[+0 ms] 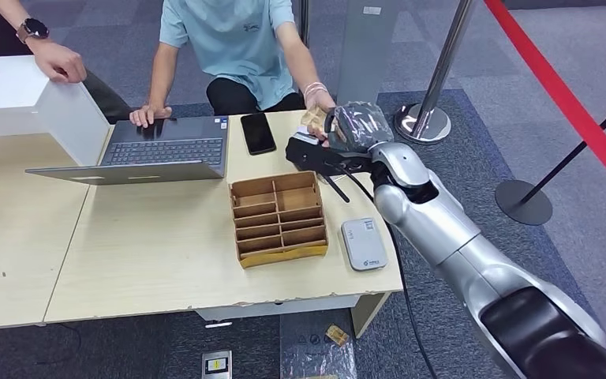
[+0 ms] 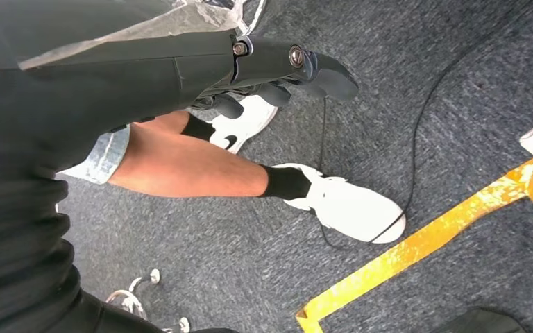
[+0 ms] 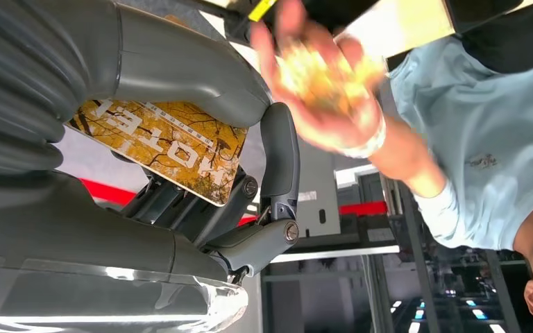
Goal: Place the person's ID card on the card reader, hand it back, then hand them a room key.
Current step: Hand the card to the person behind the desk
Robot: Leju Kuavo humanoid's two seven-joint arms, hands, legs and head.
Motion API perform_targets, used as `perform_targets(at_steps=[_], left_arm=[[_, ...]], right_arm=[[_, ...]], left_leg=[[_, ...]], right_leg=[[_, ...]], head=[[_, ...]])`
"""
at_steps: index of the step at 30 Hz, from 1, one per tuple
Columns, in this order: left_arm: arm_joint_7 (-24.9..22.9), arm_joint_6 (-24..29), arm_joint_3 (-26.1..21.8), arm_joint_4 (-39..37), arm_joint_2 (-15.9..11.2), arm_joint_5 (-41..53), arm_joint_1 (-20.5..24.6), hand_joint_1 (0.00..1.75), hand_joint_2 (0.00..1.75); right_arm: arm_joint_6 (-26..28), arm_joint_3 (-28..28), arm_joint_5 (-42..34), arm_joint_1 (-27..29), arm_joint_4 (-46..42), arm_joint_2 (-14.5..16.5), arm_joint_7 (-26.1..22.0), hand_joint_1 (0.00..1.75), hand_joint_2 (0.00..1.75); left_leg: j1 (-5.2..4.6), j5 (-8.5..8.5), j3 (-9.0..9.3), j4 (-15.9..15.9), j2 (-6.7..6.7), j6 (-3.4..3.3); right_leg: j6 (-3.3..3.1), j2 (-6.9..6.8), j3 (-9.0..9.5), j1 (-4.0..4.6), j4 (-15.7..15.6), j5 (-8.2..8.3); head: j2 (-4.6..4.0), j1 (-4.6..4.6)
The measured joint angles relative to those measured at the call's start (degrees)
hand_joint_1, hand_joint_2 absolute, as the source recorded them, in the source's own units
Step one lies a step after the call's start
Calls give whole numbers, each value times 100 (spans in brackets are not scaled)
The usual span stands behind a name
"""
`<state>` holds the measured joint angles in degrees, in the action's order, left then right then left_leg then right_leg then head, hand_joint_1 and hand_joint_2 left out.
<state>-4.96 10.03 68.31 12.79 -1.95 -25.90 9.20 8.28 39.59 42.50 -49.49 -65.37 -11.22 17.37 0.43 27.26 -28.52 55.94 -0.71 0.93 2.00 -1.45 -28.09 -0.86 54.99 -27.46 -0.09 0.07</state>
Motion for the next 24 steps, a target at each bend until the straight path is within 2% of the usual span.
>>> perform_targets(at_steps=[10, 15, 18, 19, 20, 22, 23, 24], left_arm=[[-14, 2, 1, 0, 0, -28, -38, 0, 175], [4, 10, 1, 0, 1, -31, -38, 0, 175], [16, 21, 1, 0, 2, -31, -39, 0, 175], [17, 21, 1, 0, 2, -31, -41, 0, 175], [17, 21, 1, 0, 2, -31, -43, 0, 175], [13, 22, 1, 0, 2, -31, -49, 0, 175], [8, 22, 1, 0, 2, -31, -54, 0, 175], [3, 22, 1, 0, 2, -31, -59, 0, 175]], right_arm=[[-294, 207, 199, -329, 318, 44, -10, 175, 175], [-324, 296, 283, -353, 354, 44, -10, 161, 175], [-317, 351, 320, -352, 377, 42, -10, 165, 175], [-313, 363, 321, -351, 387, 42, -10, 162, 175], [-309, 370, 321, -350, 397, 40, -10, 132, 175], [-299, 389, 323, -349, 424, 38, -13, 46, 175], [-289, 403, 327, -348, 439, 37, -19, 10, 175], [-267, 418, 333, -346, 455, 36, -25, 0, 175]], left_leg=[[-1, 0, -2, 1, 0, 0], [0, 0, -1, 0, 0, 0], [0, 0, -1, 0, -1, 0], [0, 0, -1, 0, -1, 0], [0, 0, -1, 0, -1, 0], [0, 0, -2, 0, -1, 0], [0, 0, -2, 0, -1, 0], [0, 0, -2, 0, -1, 0]], right_leg=[[0, 0, -2, 0, -2, 0], [0, 0, -3, 0, -1, 0], [0, 0, -4, 0, -1, 0], [0, 0, -4, 0, -1, 0], [0, 0, -5, 0, -1, 0], [0, 0, -4, 0, -1, 0], [0, 0, -4, 0, -2, 0], [0, 0, -5, 0, -2, 0]], head=[[0, 1], [0, 0], [0, 1], [0, 1], [0, 1], [0, 1], [0, 1], [0, 0]])
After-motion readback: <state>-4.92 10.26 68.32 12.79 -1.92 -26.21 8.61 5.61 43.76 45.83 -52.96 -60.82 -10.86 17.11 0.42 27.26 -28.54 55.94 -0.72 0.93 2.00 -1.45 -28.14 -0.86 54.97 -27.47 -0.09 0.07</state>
